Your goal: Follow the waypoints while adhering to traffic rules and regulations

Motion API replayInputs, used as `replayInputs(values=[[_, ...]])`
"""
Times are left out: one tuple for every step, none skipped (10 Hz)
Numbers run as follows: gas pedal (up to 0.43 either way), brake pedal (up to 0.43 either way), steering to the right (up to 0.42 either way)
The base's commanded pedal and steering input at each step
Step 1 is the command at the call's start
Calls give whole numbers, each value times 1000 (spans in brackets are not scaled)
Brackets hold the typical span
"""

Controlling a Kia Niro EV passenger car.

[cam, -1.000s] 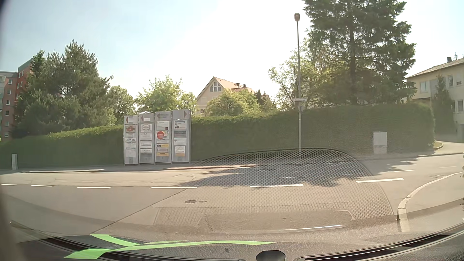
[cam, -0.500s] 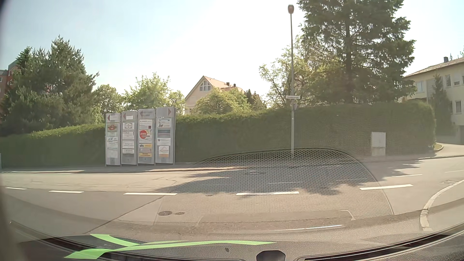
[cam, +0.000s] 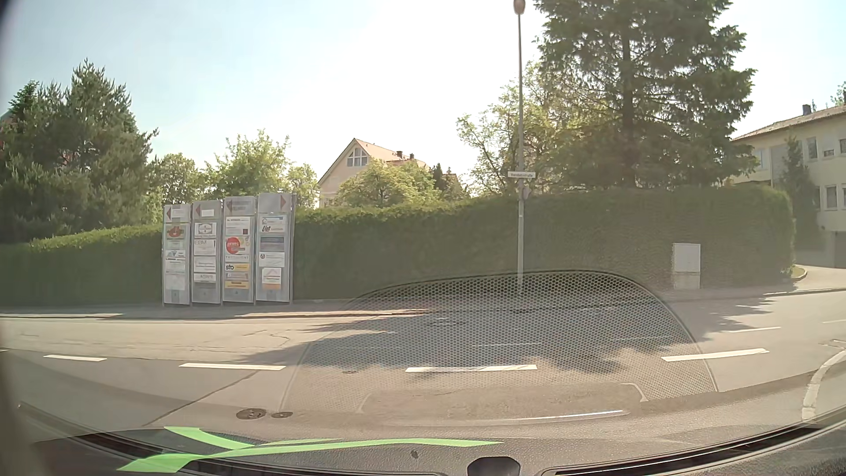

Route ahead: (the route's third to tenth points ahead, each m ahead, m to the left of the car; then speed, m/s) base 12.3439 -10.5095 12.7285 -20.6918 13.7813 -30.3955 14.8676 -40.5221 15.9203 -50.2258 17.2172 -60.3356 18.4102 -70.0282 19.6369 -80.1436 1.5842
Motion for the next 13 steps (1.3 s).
replayInputs(values=[[0, 201, 162], [0, 189, 169], [0, 183, 171], [0, 152, 173], [0, 128, 181], [0, 104, 194], [0, 85, 210], [0, 49, 216], [0, 6, 218], [0, 0, 218], [0, 0, 218], [0, 0, 220], [0, 0, 221]])
